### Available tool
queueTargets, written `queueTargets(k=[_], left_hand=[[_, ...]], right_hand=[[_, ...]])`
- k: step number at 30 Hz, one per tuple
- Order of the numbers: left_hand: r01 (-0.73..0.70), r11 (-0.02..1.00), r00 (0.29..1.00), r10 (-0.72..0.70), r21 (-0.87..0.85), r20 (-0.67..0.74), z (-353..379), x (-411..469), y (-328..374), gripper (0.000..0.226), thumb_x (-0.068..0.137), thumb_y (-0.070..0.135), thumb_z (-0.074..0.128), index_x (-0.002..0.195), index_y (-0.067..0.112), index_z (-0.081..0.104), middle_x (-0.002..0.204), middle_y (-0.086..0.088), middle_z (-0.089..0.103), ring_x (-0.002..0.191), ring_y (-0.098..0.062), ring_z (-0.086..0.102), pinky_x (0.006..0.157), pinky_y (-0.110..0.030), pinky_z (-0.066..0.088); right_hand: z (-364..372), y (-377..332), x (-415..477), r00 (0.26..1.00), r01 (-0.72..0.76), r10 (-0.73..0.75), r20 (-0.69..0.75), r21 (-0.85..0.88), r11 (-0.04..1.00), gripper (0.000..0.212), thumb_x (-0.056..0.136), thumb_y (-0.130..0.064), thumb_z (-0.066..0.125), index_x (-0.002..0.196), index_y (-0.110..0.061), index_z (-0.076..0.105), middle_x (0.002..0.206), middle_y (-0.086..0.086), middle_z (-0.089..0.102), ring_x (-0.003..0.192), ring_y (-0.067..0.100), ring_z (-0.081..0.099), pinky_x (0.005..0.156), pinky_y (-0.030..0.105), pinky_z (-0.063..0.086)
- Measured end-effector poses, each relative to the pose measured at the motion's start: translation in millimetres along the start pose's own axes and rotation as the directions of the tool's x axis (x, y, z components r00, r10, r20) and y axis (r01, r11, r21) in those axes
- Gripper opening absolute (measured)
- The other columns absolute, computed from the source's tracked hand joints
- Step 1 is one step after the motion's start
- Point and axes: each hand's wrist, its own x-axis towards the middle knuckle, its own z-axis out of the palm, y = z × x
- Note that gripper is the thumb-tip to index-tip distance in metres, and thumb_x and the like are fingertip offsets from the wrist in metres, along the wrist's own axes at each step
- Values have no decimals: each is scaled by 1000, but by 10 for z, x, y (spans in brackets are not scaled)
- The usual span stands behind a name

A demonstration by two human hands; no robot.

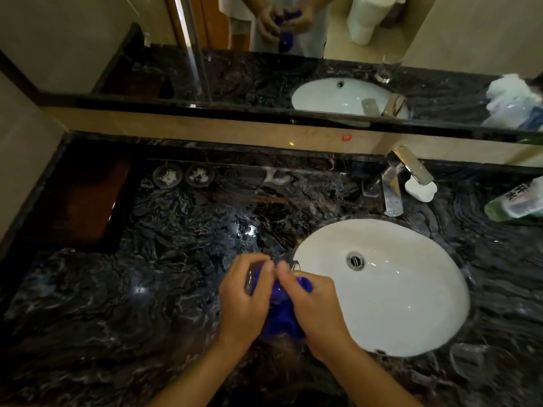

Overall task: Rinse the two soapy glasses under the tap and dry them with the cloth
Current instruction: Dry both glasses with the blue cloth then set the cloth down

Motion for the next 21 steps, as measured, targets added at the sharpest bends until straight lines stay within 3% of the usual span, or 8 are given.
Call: queueTargets(k=[3,5,8,10,12,15,17,21], left_hand=[[-247,959,968,239,136,72,-110,-24,-185,32,100,39,52,103,12,68,103,1,65,97,-6,64,85,-15,48],[-216,973,970,204,84,131,-162,-2,-187,34,102,44,49,104,15,67,102,3,66,97,-8,65,84,-17,50],[313,937,934,-274,-155,229,-157,138,94,33,96,57,56,100,27,67,90,5,71,78,-12,68,64,-32,54],[702,630,712,-607,-331,354,-145,228,204,42,90,58,60,96,17,67,80,-5,69,63,-19,62,55,-32,43],[711,575,697,-654,-405,294,-106,243,223,44,90,55,63,87,10,64,80,-13,66,64,-24,57,57,-32,39],[398,868,914,-401,-297,56,-20,104,189,36,95,52,58,79,20,60,74,-2,67,65,-19,62,58,-36,48],[179,978,983,-182,-104,-23,-5,43,85,25,96,49,53,85,29,62,78,5,69,71,-13,66,64,-32,53],[-263,958,963,254,117,90,-109,1,-223,39,102,45,50,98,10,67,97,2,65,93,-6,64,81,-17,51]], right_hand=[[-14,-107,26,895,-446,430,119,222,867,55,86,-50,72,96,5,75,87,25,74,76,35,71,69,40,59],[-20,-123,39,909,-411,390,145,164,897,53,84,-48,74,92,4,75,80,23,71,69,31,66,61,34,56],[-63,-20,72,977,196,-178,117,-166,966,35,81,-48,74,81,-13,80,74,11,76,63,24,70,60,33,57],[-109,82,112,802,597,-521,292,-397,697,28,85,-45,74,96,-20,82,92,-1,81,83,-2,74,76,19,59],[-125,187,149,755,655,-561,339,-410,634,34,86,-42,76,107,-17,81,105,-7,79,97,-5,72,85,18,58],[-7,107,74,925,378,-349,152,-251,891,30,86,-41,73,93,-14,84,88,-3,81,80,9,76,75,29,62],[73,1,50,994,105,-105,12,-143,984,47,83,-54,67,74,-9,79,70,9,76,63,20,71,62,32,57],[10,-152,88,868,-493,480,126,331,805,51,89,-44,71,100,6,75,92,26,75,76,34,71,66,35,59]])
